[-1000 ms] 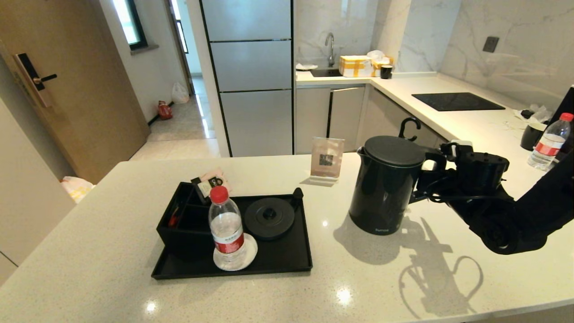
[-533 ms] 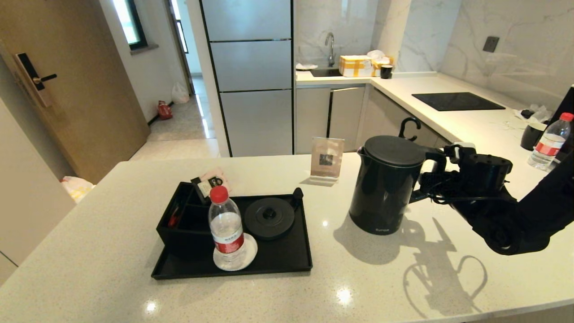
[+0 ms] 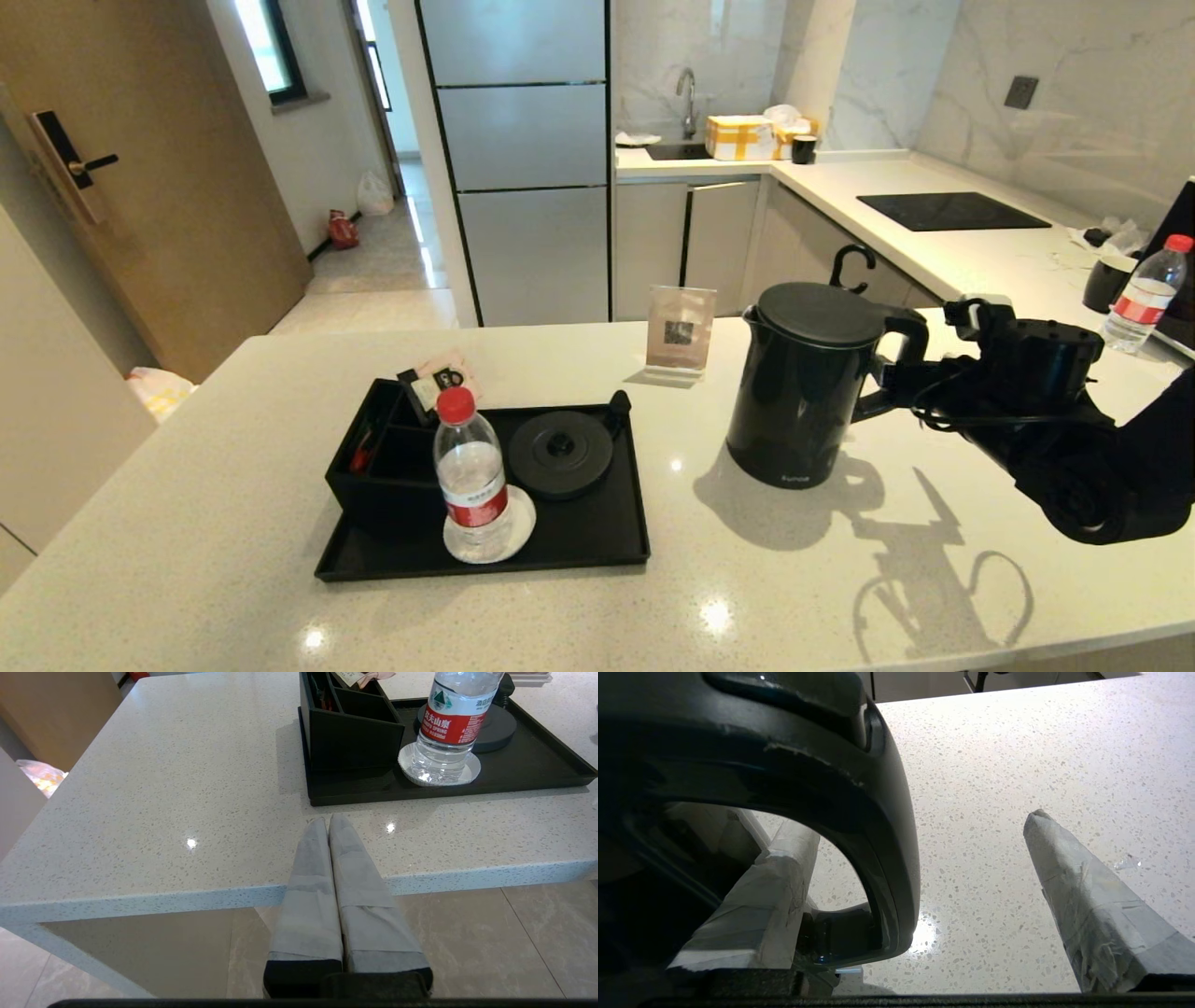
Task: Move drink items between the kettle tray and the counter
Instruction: Return the kettle to its original position
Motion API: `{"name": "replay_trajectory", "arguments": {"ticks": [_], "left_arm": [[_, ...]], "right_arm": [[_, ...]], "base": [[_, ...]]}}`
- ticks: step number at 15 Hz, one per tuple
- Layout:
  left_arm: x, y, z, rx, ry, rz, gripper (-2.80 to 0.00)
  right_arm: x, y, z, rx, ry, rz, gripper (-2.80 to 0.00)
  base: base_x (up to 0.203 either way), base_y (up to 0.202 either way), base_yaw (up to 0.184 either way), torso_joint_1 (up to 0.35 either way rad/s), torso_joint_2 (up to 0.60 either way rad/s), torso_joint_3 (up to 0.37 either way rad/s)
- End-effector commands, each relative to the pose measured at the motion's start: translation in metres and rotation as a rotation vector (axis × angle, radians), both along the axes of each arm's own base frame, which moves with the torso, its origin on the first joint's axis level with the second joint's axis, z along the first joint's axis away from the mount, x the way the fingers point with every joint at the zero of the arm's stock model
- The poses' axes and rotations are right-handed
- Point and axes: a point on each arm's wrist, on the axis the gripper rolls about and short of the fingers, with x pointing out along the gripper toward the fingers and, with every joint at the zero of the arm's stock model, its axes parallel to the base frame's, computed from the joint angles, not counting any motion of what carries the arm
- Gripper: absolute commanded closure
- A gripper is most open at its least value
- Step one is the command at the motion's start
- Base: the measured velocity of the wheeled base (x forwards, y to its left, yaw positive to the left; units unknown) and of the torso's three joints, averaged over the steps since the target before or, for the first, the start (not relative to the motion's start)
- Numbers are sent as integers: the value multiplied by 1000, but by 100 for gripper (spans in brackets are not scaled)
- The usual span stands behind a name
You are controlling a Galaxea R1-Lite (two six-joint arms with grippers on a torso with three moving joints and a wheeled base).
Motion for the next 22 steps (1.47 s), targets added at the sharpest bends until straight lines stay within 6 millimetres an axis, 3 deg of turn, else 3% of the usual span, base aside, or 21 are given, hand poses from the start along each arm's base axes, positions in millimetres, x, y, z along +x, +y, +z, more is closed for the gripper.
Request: {"name": "replay_trajectory", "arguments": {"ticks": [1,5,11,15,16,19,22], "left_arm": [[0,0,0,0,1,0,0],[0,0,0,0,1,-2,0],[0,0,0,0,1,0,0],[0,0,0,0,-1,-2,0],[0,0,0,0,-1,-2,0],[0,0,0,0,1,-2,0],[0,0,0,0,1,-1,0]], "right_arm": [[-7,0,5,2,-10,8,-280],[-26,-1,13,5,-10,24,-280],[-67,-1,59,20,-72,78,-280],[-85,6,68,30,-35,134,-280],[-101,10,82,33,-63,159,0],[-166,17,121,92,-86,271,0],[-227,23,130,151,121,400,0]], "base": [[0,0,0,0,0,0],[0,0,0,0,0,0],[0,0,0,0,0,0],[0,0,0,0,0,0],[0,0,0,0,0,0],[0,0,0,0,0,0],[0,0,0,0,0,0]]}}
